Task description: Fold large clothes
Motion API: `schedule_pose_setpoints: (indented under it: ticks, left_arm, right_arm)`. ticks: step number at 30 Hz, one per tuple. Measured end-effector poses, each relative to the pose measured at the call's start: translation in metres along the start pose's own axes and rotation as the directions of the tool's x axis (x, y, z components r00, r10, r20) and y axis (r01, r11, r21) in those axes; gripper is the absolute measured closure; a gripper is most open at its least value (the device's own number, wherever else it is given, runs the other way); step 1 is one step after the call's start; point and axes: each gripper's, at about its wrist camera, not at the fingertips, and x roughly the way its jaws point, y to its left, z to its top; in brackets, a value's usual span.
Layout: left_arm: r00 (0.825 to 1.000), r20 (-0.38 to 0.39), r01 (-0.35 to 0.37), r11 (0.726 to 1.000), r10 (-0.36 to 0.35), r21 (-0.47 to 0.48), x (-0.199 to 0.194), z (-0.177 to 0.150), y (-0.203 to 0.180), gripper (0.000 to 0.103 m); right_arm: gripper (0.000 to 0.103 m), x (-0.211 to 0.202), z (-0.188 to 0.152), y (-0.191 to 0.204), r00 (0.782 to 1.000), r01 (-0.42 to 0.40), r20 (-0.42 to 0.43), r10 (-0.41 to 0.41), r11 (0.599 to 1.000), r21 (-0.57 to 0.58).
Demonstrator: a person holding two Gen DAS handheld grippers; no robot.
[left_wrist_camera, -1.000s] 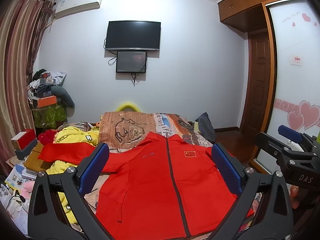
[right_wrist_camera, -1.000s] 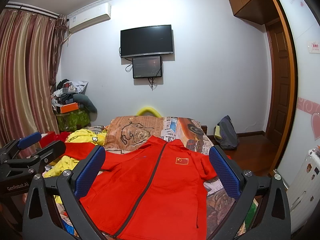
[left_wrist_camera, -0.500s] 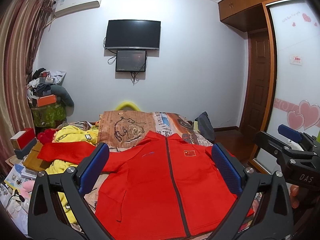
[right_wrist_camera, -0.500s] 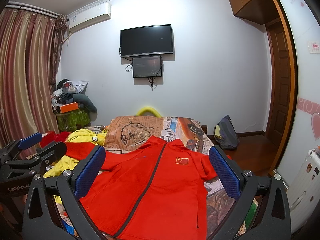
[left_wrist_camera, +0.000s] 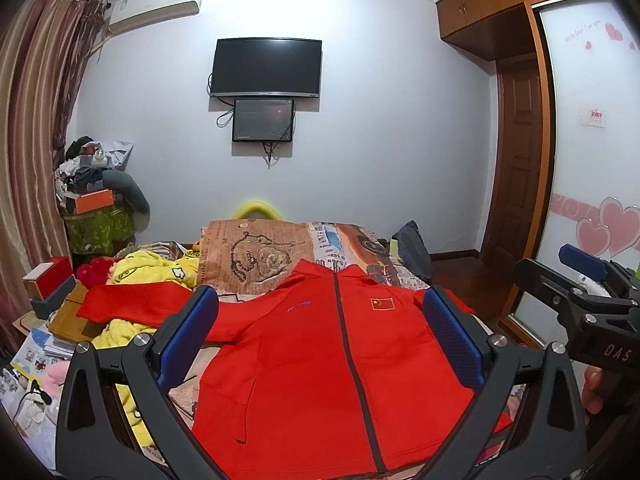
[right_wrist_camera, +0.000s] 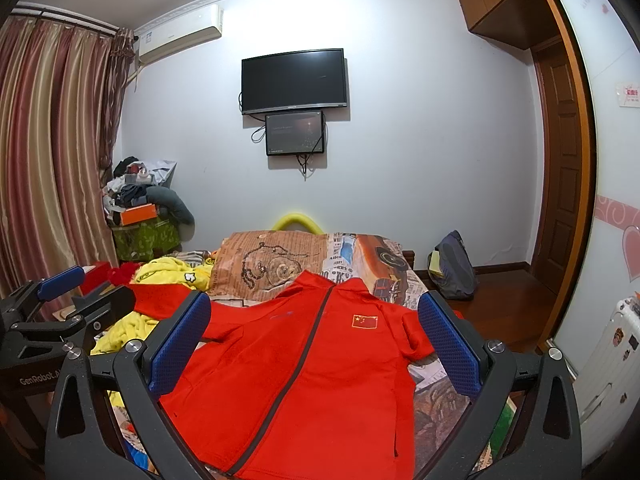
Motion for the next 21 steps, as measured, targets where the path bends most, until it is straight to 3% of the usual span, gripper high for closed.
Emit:
schedule_pose_setpoints:
  ticks: [21]
  left_arm:
    - [1.000, -0.008, 0.007, 1.000, -0.007, -0.008, 0.0046, 0.0019, 0.0018, 0.000]
  right_arm:
    - [0.000, 0.0075, -0.0077, -0.0059, 1.000, 0.003, -0.009, -0.003, 1.000, 0.002]
